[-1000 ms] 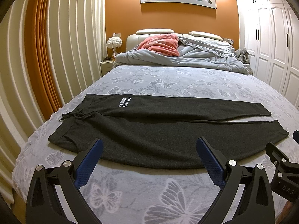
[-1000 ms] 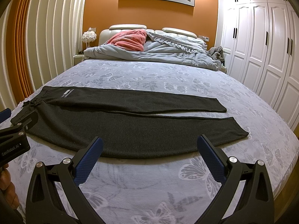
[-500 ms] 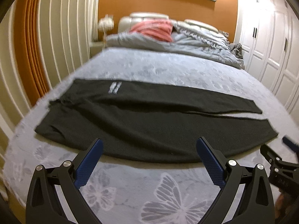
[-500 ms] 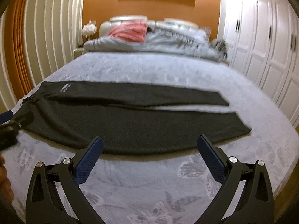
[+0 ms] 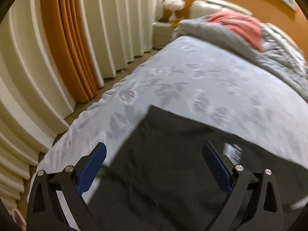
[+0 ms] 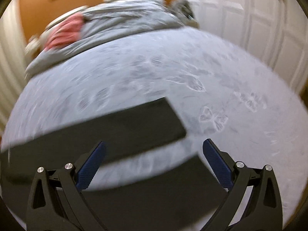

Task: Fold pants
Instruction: 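Grasp one pants leg with both tools and lay it onto the other leg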

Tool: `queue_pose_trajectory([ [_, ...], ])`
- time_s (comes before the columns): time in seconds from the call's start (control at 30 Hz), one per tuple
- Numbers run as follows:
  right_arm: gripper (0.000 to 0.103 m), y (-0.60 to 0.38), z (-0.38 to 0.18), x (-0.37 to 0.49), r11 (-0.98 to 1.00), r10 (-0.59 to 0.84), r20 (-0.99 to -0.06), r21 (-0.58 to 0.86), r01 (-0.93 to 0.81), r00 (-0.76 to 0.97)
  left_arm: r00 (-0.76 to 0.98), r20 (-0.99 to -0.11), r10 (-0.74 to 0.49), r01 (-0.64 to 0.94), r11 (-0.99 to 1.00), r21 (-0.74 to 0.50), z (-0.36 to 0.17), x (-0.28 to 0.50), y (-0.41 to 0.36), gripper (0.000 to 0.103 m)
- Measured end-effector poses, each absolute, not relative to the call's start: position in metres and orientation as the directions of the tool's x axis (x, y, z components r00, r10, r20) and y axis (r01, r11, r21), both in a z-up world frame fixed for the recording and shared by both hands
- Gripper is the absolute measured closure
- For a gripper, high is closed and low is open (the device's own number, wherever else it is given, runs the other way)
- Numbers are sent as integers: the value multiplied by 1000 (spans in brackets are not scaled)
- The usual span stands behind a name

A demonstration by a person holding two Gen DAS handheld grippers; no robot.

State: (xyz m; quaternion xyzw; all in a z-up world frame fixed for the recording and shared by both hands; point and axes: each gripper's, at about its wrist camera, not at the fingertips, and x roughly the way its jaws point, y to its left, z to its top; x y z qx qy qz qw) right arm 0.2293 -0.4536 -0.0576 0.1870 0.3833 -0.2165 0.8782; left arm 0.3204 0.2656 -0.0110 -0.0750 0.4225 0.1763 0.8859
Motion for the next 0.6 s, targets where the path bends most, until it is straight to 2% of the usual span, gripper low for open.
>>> queue_pose_trajectory([
  [0.1,5,-491,-84,272,787,-191,-792,230,572,580,529,-802,277,-440,898,21,-39,366,290,5],
  [0.2,5,-506,-101,300,775,-218,-810,195,601,544,483,-831,276,-468,883,21,-64,396,300,5],
  [0.33,5,-506,-115,322,803,-230,-801,165,573,553,440,-884,159,-510,854,-101,-109,424,309,5],
  [0.43,5,-496,-124,333,835,-211,-794,156,527,570,467,-860,207,-540,837,-92,-114,427,307,9],
  [0.47,14,-491,-127,336,850,-196,-796,153,504,572,464,-860,214,-532,843,-77,-114,429,305,21],
  [0.5,49,-487,-130,340,860,-202,-808,125,495,554,468,-857,216,-520,852,-69,-112,429,303,39],
  [0.53,54,-483,-129,342,870,-216,-808,96,484,548,482,-853,200,-488,870,-72,-105,429,299,50],
  [0.57,85,-478,-124,341,887,-194,-804,102,451,562,490,-852,184,-474,876,-83,-104,433,300,67],
  [0.6,97,-475,-119,340,889,-193,-801,101,447,567,496,-850,181,-468,880,-86,-97,430,299,73],
])
